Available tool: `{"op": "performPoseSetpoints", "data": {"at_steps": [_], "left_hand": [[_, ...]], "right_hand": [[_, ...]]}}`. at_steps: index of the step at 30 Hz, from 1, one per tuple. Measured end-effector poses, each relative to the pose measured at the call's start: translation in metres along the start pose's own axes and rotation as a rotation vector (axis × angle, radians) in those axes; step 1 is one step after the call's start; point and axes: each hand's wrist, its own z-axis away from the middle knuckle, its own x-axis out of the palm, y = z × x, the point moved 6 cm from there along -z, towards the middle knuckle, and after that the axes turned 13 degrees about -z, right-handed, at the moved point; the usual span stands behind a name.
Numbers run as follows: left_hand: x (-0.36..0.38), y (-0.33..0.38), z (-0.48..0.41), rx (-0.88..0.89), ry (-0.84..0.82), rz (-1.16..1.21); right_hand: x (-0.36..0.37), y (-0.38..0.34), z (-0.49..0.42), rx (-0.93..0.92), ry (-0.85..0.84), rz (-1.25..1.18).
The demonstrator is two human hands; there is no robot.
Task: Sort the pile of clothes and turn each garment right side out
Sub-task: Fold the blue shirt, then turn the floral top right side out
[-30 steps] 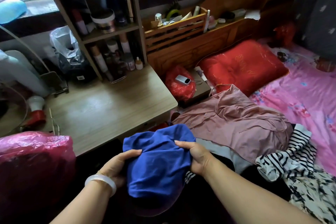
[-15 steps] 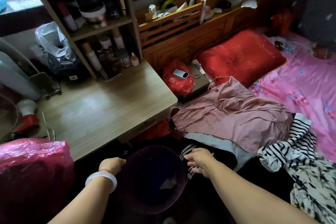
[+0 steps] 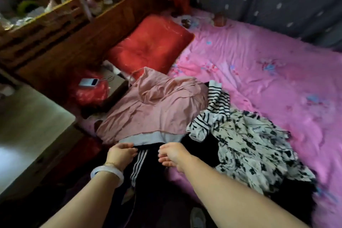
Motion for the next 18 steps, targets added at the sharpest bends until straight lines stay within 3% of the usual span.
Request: {"op": "performPoseSetpoints", "data": {"at_steps": [4, 11, 12, 15, 18], "left_hand": [[0.12, 0.046, -0.005, 0.097, -0.124, -0.151], [0.313, 0.089, 0.001, 0.192, -0.315, -0.324], [0.335, 0.09, 0.002, 0.202, -0.344, -0.341], [0.381, 0.087, 0.004, 0.183, -0.399, -0.35], [0.403, 0.078, -0.003, 0.162, -0.395, -0.398]], "right_hand": [[-0.13, -0.009, -0.013, -0.046, 0.202, -0.027], [-0.363, 0.025, -0.061, 0.026, 0.684, 0.462], [-0.382, 0.031, -0.061, 0.057, 0.709, 0.551], [-0.415, 0.044, -0.061, 0.172, 0.577, 0.821], [-0.42, 0.057, -0.062, 0.253, 0.479, 0.82]]}}
